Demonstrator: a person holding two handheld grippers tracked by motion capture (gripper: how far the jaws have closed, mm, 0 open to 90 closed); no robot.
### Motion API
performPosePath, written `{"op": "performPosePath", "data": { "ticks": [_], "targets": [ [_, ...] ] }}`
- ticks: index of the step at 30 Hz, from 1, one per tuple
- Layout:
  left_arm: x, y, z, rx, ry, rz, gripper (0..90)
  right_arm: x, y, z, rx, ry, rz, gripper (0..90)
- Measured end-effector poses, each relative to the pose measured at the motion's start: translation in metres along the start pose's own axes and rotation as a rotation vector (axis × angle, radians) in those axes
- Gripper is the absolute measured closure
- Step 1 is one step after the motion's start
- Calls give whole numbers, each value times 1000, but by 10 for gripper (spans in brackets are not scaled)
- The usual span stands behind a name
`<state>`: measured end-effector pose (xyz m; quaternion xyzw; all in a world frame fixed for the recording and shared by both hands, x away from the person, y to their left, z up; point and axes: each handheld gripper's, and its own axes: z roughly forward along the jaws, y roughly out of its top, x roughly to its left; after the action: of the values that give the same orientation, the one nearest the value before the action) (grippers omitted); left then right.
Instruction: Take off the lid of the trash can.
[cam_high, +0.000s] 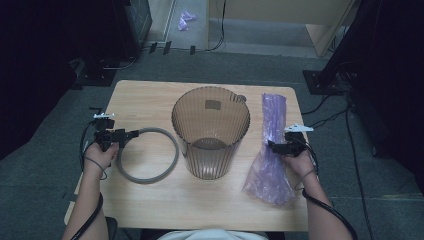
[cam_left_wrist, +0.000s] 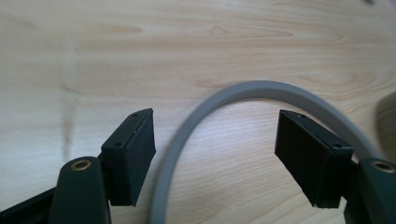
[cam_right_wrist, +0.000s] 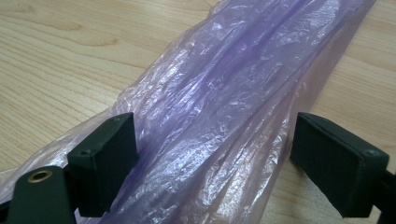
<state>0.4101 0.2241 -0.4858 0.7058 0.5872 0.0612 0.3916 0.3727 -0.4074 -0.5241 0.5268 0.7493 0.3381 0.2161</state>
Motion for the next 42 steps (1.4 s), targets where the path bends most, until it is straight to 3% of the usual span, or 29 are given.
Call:
{"op": "performPosePath", "data": {
  "ticks": [5, 6, 7, 8, 10, 11, 14, 16, 19, 22, 27, 29, 34, 36, 39, 40, 42],
  "targets": [
    [0, -1, 3, 22, 52, 76, 358, 2, 1, 1, 1, -15, 12, 137],
    [1, 0, 3, 23, 57, 67, 344, 2, 1, 1, -1, -15, 13, 148],
    [3, 2, 2, 28, 59, 41, 306, 1, 1, 1, -5, -14, 10, 163],
    [7, 3, 1, 47, 52, -5, 267, 2, 1, 1, -5, -15, 16, 190],
    [12, 6, 0, 65, 20, -115, 270, 1, 1, 0, -20, -10, 10, 261],
    [12, 7, 1, 70, 0, -115, 269, 2, 1, 0, -23, -4, 7, 290],
    [6, 12, 6, 81, -9, -22, 268, 3, 0, -1, -33, 14, -9, 367],
    [2, 15, 5, 64, -25, 16, 267, 3, 0, -1, -37, 15, -11, 409],
    [-1, 18, 4, 42, -61, 13, 272, 2, 0, -2, -43, 19, -9, 494],
    [-4, 19, 5, 62, -76, 15, 287, 2, 0, -2, -48, 30, -18, 561],
    [-12, 21, 7, 64, -70, 119, 323, -1, 1, -1, -55, 73, 4, 777],
    [-15, 23, 9, 68, -82, 128, 328, -3, 3, 1, -53, 96, 4, 831],
    [-26, 31, 17, 91, -101, 134, 333, -6, 16, 1, -37, 121, 90, 874],
    [-32, 37, 19, 111, -97, 174, 337, -7, 22, -2, -48, 137, 121, 879],
    [-37, 41, 23, 134, -99, 200, 323, -6, 26, -5, -47, 155, 140, 883],
    [-39, 43, 25, 138, -100, 202, 319, -6, 27, -6, -42, 184, 142, 884],
    [-40, 45, 26, 139, -110, 200, 312, -4, 29, -5, -36, 193, 136, 896]
  ]
}}
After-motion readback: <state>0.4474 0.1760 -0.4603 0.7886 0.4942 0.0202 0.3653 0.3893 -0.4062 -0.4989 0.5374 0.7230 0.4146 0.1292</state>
